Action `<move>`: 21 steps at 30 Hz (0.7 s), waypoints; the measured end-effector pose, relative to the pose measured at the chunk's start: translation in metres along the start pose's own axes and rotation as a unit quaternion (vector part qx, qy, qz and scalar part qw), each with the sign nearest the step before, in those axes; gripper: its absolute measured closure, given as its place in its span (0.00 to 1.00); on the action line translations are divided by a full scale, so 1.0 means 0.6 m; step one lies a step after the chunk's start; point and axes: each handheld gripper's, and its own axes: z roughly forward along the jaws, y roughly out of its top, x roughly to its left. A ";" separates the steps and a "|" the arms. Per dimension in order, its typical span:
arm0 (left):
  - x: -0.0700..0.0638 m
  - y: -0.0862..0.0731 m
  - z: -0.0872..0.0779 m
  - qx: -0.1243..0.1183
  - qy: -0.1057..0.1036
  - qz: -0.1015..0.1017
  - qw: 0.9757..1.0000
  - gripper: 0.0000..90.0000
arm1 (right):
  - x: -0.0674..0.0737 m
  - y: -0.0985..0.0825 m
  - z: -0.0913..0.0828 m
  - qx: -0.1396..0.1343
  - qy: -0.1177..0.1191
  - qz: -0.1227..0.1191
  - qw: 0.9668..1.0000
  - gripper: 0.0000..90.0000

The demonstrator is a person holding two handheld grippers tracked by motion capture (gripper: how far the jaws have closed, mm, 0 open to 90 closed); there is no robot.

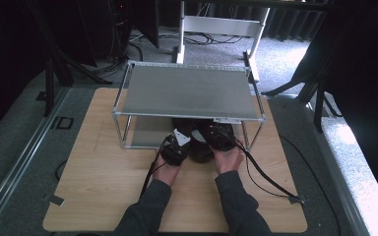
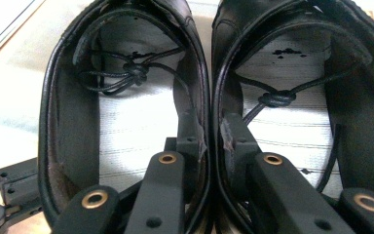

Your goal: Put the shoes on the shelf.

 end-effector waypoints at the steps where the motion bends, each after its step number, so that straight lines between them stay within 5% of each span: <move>1: 0.000 0.001 0.004 0.000 0.003 0.000 1.000 0.98 | 0.001 -0.001 0.002 -0.003 -0.004 0.004 1.000 0.90; 21: -0.001 0.011 0.055 -0.010 0.053 0.022 0.998 1.00 | 0.011 -0.012 0.031 -0.051 -0.059 0.027 0.997 0.89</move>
